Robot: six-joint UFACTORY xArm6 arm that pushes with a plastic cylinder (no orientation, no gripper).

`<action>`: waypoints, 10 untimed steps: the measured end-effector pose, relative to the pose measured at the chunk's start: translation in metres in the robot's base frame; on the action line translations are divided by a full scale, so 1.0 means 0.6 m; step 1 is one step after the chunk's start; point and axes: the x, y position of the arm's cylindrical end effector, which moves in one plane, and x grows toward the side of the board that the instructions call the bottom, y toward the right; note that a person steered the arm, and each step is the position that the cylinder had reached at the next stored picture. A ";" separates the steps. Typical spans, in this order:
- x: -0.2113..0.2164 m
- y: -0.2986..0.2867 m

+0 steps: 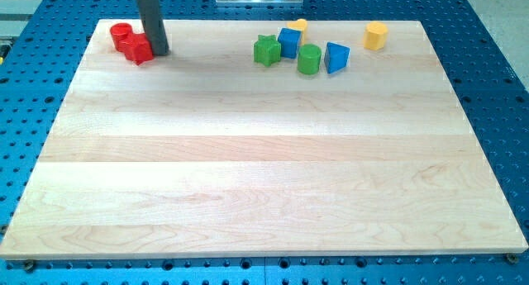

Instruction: Move the blue cube to the center left side of the board

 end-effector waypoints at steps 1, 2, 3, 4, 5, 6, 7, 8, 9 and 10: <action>-0.032 0.089; -0.049 0.196; -0.064 0.260; -0.044 0.347; -0.017 0.415; 0.021 0.473; 0.076 0.478; 0.141 0.486; 0.207 0.539; 0.223 0.486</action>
